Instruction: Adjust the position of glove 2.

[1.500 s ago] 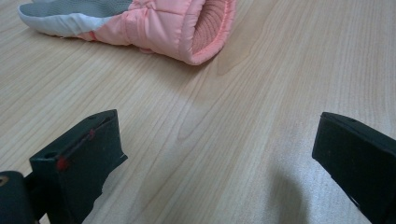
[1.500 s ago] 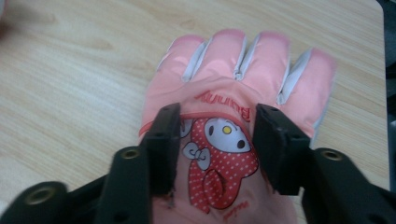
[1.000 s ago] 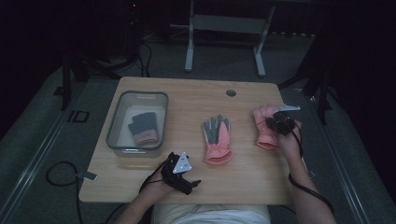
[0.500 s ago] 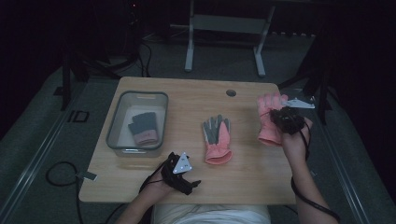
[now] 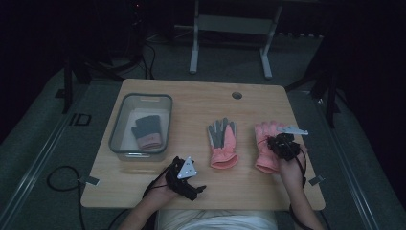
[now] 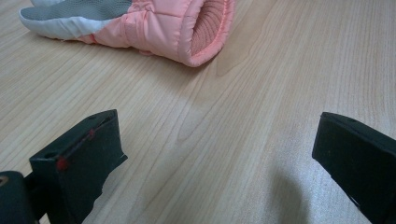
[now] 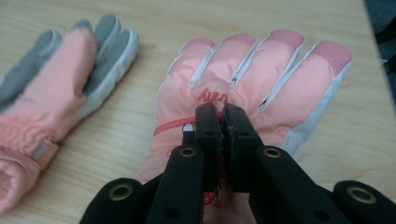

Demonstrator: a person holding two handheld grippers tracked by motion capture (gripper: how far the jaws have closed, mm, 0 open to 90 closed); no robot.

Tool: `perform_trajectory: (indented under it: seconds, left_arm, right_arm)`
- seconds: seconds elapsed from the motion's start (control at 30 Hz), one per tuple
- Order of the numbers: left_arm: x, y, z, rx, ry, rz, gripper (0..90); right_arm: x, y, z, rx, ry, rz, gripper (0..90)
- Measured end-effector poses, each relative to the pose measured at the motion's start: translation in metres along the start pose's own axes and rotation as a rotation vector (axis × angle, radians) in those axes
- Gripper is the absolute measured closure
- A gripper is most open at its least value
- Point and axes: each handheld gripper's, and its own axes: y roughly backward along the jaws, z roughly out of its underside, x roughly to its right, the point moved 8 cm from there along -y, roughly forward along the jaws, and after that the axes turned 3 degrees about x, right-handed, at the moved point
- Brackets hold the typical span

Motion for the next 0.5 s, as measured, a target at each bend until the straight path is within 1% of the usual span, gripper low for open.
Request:
perform_trajectory:
  seconds: [0.13, 0.17, 0.2, 0.3, 0.37, 0.4, 0.43, 0.5]
  left_arm:
    - [0.000, 0.000, 0.000, -0.002, -0.002, 0.002, 1.2]
    - [0.000, 0.000, 0.000, -0.002, -0.001, 0.002, 1.2]
    - [0.000, 0.000, 0.000, -0.002, -0.002, 0.003, 1.2]
    - [0.000, 0.000, 0.000, -0.002, -0.001, 0.002, 1.2]
    - [0.000, 0.000, 0.000, -0.002, 0.000, 0.003, 1.2]
    - [0.000, 0.000, 0.001, -0.004, -0.002, 0.003, 1.2]
    - [0.000, 0.000, 0.001, -0.004, -0.001, 0.005, 1.2]
    - [0.001, 0.000, 0.001, -0.006, -0.001, 0.009, 1.2]
  right_arm:
    - [-0.002, -0.015, 0.009, -0.038, 0.003, -0.007, 85.4]
    - [-0.002, -0.015, 0.009, -0.038, 0.003, -0.007, 85.4]
    - [-0.003, -0.022, 0.013, -0.051, 0.012, -0.007, 84.8]
    - [-0.002, -0.027, 0.017, -0.054, 0.010, -0.010, 83.1]
    - [-0.001, -0.029, 0.018, -0.057, 0.006, -0.016, 80.1]
    - [-0.001, -0.029, 0.018, -0.055, 0.012, -0.024, 76.1]
    - [-0.001, -0.029, 0.018, -0.055, 0.012, -0.024, 76.1]
    - [0.000, -0.025, 0.014, -0.044, 0.028, -0.034, 73.0]
